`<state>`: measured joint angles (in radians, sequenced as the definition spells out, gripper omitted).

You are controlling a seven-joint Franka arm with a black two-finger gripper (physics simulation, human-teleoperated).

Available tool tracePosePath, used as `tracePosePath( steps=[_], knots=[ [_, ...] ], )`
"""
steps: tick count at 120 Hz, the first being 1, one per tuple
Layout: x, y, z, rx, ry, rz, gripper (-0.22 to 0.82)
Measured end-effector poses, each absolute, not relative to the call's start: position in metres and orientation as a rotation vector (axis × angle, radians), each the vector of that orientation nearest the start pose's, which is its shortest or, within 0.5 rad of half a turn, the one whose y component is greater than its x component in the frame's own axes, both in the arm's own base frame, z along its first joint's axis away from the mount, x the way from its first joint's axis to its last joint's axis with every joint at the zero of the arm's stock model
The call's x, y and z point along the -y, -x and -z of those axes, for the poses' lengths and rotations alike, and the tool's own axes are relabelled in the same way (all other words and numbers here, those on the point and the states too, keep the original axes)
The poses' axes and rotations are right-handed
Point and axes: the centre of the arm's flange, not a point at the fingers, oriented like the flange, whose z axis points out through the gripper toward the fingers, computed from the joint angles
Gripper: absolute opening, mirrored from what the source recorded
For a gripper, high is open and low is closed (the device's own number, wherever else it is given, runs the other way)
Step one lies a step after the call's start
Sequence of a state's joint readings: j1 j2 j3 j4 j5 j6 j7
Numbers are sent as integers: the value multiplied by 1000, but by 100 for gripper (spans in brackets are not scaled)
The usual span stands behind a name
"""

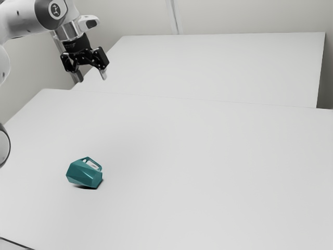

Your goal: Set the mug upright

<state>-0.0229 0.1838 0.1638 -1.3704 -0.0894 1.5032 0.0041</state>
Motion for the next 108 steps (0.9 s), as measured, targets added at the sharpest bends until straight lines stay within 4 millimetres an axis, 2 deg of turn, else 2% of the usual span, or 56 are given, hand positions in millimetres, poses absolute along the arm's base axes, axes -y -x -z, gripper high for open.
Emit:
tracePosePath(
  steps=[17,31,48,62,87,99,108],
  knots=[
    [-68,-599,-606,220,3200,-85,60],
    [-108,-589,-606,351,3242,-117,60],
    [-144,-575,-603,499,3361,-174,60],
    [-174,-559,-584,648,3474,-259,60],
    [-225,-525,-531,977,3589,-422,60],
    [-239,-512,-509,1092,3607,-487,60],
    [-247,-506,-500,1136,3614,-503,60]
  ],
)
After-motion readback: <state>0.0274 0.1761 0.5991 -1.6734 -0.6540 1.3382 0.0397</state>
